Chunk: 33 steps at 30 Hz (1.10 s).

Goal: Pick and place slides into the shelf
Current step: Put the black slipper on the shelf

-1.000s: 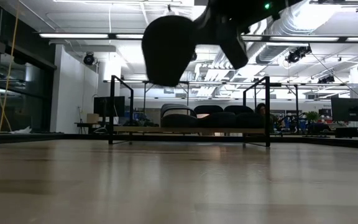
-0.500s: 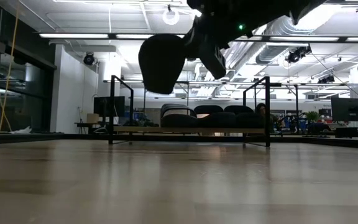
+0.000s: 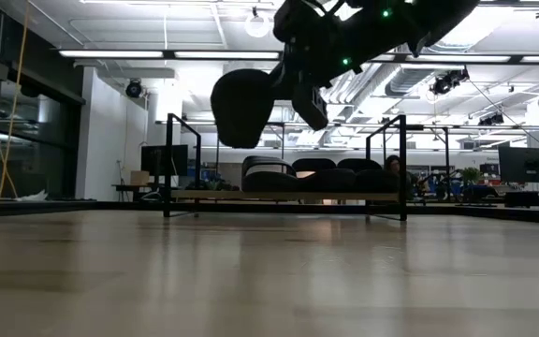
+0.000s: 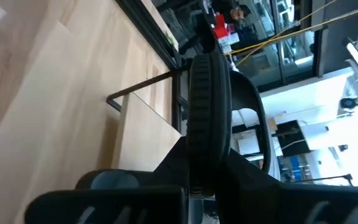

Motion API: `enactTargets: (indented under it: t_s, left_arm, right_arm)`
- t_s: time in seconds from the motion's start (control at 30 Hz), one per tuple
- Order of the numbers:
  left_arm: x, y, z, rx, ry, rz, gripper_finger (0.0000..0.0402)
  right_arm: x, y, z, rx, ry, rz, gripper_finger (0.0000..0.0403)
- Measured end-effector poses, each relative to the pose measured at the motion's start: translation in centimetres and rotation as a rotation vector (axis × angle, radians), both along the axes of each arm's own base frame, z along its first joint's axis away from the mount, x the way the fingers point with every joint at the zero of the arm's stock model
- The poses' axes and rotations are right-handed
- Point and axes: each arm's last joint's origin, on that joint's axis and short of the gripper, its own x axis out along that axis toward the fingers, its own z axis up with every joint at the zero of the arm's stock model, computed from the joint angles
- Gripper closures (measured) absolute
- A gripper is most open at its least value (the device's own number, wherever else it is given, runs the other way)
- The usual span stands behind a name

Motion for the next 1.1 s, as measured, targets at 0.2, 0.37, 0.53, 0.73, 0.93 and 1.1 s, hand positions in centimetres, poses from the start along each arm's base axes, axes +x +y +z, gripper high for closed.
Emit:
enactTargets:
  t_s: [0.2,0.37,0.53,0.73,0.93,1.1]
  left_arm:
    - [-0.1,0.1,0.1,0.061,-0.009,0.005,0.0291]
    - [-0.3,0.3,0.2,0.108,0.0,0.006,0.0291]
    - [-0.8,0.6,0.6,0.104,0.002,0.006,0.0291]
    - [-1.2,0.9,1.1,0.093,-0.008,0.006,0.0291]
    - [-1.2,0.9,1.1,0.065,-0.002,0.005,0.0291]
    - [-1.2,0.9,1.0,0.048,0.007,0.004,0.0291]
  right_arm:
    - [2.5,-1.2,-0.4,-0.103,0.05,-0.044,0.0389]
    - [5.9,-2.3,-0.7,-0.131,0.081,-0.046,0.0389]
    - [7.2,-3.6,-1.6,-0.128,0.112,-0.062,0.0389]
    - [7.2,-5.5,-2.9,-0.068,0.145,-0.071,0.0389]
    - [7.2,-6.1,-3.3,0.01,0.136,-0.051,0.0389]
    - [7.2,-6.1,-3.3,0.007,0.142,-0.032,0.0389]
